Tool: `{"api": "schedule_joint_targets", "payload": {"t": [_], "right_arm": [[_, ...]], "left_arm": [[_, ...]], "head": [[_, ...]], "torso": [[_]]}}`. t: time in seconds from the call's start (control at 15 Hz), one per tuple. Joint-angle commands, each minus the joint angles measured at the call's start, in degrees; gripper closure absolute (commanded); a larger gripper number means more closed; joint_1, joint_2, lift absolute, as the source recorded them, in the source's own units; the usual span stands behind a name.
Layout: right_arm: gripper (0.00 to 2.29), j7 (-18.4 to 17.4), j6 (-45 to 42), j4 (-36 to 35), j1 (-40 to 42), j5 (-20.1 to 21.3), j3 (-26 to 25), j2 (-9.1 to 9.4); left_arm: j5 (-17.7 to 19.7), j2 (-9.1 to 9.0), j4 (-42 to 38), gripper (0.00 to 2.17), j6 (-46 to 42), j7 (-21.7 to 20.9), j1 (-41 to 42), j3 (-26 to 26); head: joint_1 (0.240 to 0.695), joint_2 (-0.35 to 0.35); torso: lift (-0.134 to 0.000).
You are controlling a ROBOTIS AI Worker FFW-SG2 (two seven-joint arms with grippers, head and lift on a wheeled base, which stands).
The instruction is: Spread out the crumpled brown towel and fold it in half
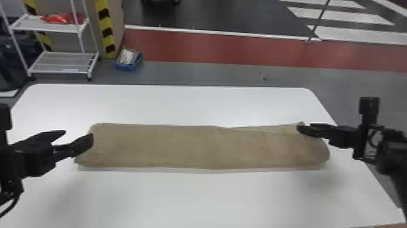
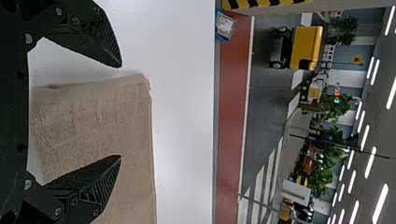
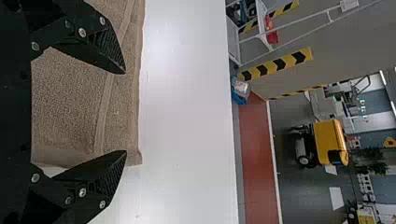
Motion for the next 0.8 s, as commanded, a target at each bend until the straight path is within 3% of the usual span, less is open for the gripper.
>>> {"api": "schedule_joint_targets", "payload": {"t": [0.0, 0.27, 0.47, 0.67, 0.73], "right_arm": [[0.14, -0.4, -0.9, -4.4, 3.1, -0.7, -3.5, 0.39], [0.15, -1.6, -2.7, -4.8, 4.3, -0.3, -5.8, -0.49], [0.29, -1.6, -3.4, -2.1, 3.6, 1.0, -2.9, -0.76], [0.71, -1.2, -3.4, -0.7, 2.8, 1.2, -1.4, -0.58], [1.09, -0.8, -3.4, -0.7, 2.8, 1.3, -1.4, -0.58]], "left_arm": [[0.0, -0.85, 0.0, 0.23, -5.8, -0.5, 0.0, -3.4], [-1.5, -3.13, 0.3, 0.23, -10.2, -0.5, -1.0, -9.8], [-3.7, -5.51, 4.0, 0.27, -11.3, 0.2, -4.7, -16.1], [-4.4, -6.74, 4.3, 0.27, -11.4, 0.2, -5.1, -18.4], [-4.4, -6.74, 4.2, 0.27, -11.6, 0.2, -5.1, -18.7]], "head": [[0.695, -0.186], [0.695, -0.278], [0.695, -0.332], [0.695, -0.35], [0.695, -0.35]], "torso": [[-0.12], [-0.12], [-0.12], [-0.12], [-0.12]]}}
